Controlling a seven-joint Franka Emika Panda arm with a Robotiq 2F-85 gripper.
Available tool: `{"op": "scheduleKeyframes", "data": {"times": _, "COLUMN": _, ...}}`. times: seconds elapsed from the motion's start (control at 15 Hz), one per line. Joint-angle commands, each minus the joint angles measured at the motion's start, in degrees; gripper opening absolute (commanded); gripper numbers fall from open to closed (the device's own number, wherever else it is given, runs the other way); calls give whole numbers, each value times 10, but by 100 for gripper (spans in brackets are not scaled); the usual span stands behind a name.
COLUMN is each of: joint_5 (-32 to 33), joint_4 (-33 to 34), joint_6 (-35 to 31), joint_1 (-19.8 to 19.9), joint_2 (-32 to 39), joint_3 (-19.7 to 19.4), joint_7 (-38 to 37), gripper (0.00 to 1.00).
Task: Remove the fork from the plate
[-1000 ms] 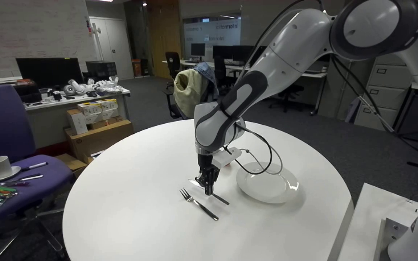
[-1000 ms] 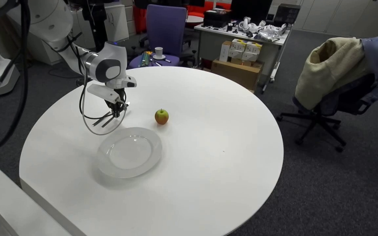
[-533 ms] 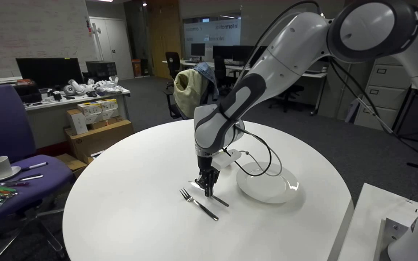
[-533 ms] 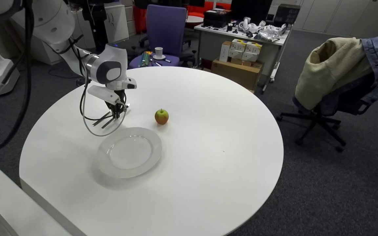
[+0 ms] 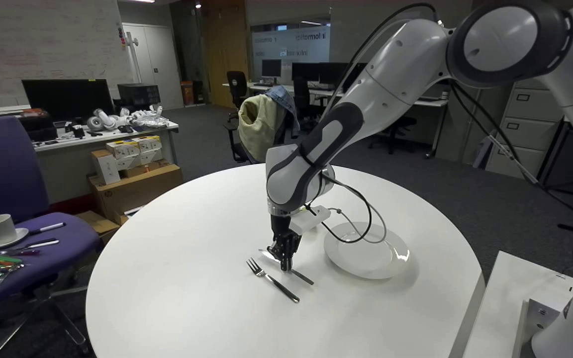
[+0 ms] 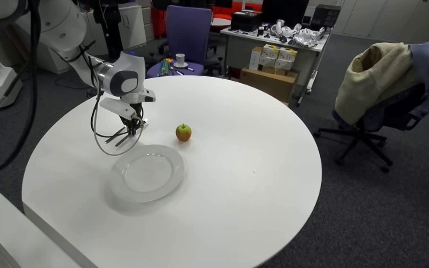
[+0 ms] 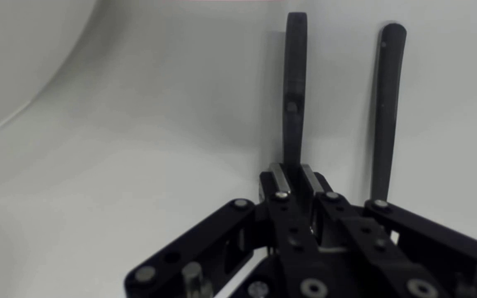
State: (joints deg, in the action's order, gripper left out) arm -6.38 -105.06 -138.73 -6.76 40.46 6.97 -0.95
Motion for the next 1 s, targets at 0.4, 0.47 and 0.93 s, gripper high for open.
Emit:
{"op": "scheduleKeyframes", "data": {"times": 0.4, "joint_5": -10, "joint_4": 19, "joint_6": 32, "joint_1": 6, "joint_2": 0, "joint_3": 2, "joint_7": -12, "gripper": 61}}
{"op": "scheduleKeyframes", "data": {"times": 0.47, "joint_5": -9, "joint_4": 15, "joint_6": 29, "joint_1": 5, "joint_2": -6, "joint_3": 2, "joint_7": -13, "gripper": 65}}
{"op": "scheduleKeyframes", "data": {"times": 0.93, "joint_5": 2, "joint_4": -60, "joint_6": 50, "joint_1": -8, "joint_2": -141, "joint_3": -16, "joint_7": -73, "gripper": 100}}
